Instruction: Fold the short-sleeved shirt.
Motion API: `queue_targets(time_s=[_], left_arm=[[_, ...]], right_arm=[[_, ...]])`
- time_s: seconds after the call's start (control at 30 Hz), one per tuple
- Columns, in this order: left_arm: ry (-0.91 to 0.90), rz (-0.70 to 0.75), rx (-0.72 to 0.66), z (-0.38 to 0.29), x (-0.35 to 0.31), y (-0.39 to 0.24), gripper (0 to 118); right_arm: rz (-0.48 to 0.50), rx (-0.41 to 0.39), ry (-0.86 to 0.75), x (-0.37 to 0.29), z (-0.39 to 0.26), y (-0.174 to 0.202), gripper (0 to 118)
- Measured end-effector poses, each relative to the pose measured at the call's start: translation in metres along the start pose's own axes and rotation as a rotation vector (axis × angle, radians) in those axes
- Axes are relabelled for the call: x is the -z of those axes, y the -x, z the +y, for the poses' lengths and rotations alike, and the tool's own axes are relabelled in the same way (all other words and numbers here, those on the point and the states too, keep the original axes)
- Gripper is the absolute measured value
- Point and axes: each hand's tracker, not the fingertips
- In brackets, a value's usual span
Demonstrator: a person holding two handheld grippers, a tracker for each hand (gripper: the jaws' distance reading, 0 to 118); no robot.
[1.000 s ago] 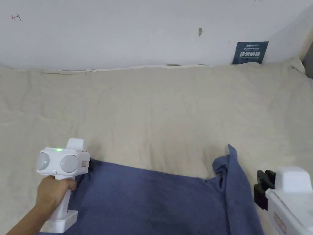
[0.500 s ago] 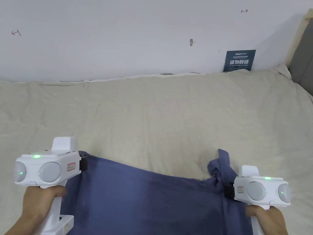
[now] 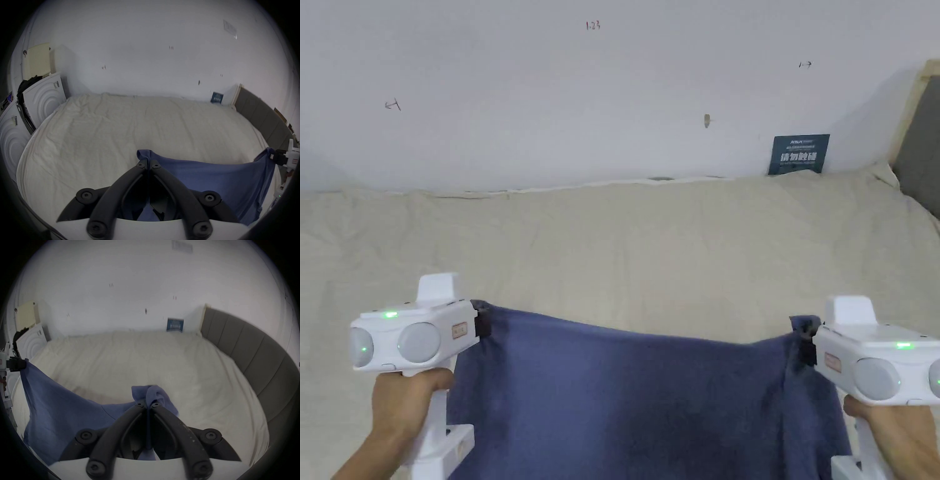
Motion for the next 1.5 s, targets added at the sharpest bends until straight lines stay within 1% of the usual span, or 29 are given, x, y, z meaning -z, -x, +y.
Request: queue_targets(time_s=[0.13,0.3,0.4,0.47,0.57,0.67,0.83,0.97,1.1,1.2,1.3,1.4,1.5], left_arm=[[-0.126,0.003,-0.023,0.036,-0.054,0.006,2],[-0.293,0.018,-0.025,0.105,-0.112,0.02,2],[-0.384,0.052,-0.004,0.146,-0.152,0.016,2],[-0.435,0.07,-0.003,0.17,-0.168,0.017,2],[-0.5,0.09,-0.001,0.199,-0.18,0.016,2],[-0.545,0.107,-0.014,0.229,-0.19,0.016,2],[-0.599,0.124,-0.055,0.269,-0.174,0.016,2],[-0.629,0.124,-0.065,0.271,-0.16,0.017,2],[-0.588,0.122,-0.056,0.253,-0.124,0.014,2],[-0.543,0.132,-0.033,0.235,-0.076,0.015,2],[-0.478,0.126,-0.024,0.206,-0.043,0.021,2],[-0.428,0.123,0.0,0.17,-0.017,0.025,2],[-0.357,0.124,0.017,0.126,-0.009,0.024,2]], right_arm=[[0.021,-0.016,-0.145,-0.048,0.045,-0.007,3],[0.047,-0.022,-0.361,-0.119,0.122,0.0,3],[0.056,-0.041,-0.472,-0.147,0.165,0.001,3],[0.065,-0.027,-0.528,-0.162,0.192,0.004,3],[0.06,-0.018,-0.605,-0.178,0.228,0.008,3],[0.064,-0.027,-0.664,-0.189,0.26,0.012,3],[0.066,-0.055,-0.731,-0.188,0.298,0.018,3],[0.076,-0.057,-0.735,-0.174,0.31,0.019,3],[0.086,-0.066,-0.706,-0.141,0.304,0.018,3],[0.105,-0.055,-0.659,-0.106,0.284,0.017,3],[0.122,-0.027,-0.559,-0.069,0.257,0.017,3],[0.137,-0.014,-0.48,-0.034,0.222,0.016,3],[0.18,0.028,-0.4,-0.007,0.185,0.011,3]])
